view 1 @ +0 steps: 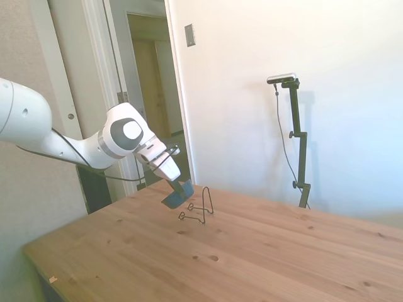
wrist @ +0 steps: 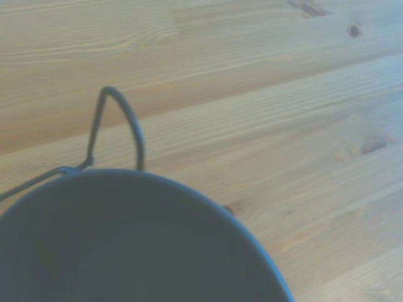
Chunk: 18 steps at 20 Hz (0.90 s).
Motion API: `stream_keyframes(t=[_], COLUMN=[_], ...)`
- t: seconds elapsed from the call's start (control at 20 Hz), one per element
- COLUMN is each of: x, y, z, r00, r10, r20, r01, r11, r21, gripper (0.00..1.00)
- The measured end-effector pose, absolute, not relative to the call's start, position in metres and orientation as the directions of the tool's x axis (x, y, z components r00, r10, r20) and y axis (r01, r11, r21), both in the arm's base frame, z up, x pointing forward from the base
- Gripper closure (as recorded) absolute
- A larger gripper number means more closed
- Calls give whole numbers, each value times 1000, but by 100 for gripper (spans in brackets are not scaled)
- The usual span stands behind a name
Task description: Unload the bowl
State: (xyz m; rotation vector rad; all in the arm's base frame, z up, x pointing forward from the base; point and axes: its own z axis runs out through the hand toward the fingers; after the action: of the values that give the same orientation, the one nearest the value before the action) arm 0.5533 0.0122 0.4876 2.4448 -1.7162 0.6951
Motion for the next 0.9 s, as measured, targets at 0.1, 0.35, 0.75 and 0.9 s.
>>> stream_keyframes(t=[0.1,0.35,0.75,0.9], x=[548,540,560,571], y=[-11,-59,-116,-141], z=[486,460,401,380], r00=[300,357,297,249], r10=[-890,-900,-925,-945], r20=[343,252,236,211], r01=[-898,-873,-908,-931], r11=[-385,-417,-350,-293], r21=[-214,-253,-230,-219], gripper=[100,100,100,100])
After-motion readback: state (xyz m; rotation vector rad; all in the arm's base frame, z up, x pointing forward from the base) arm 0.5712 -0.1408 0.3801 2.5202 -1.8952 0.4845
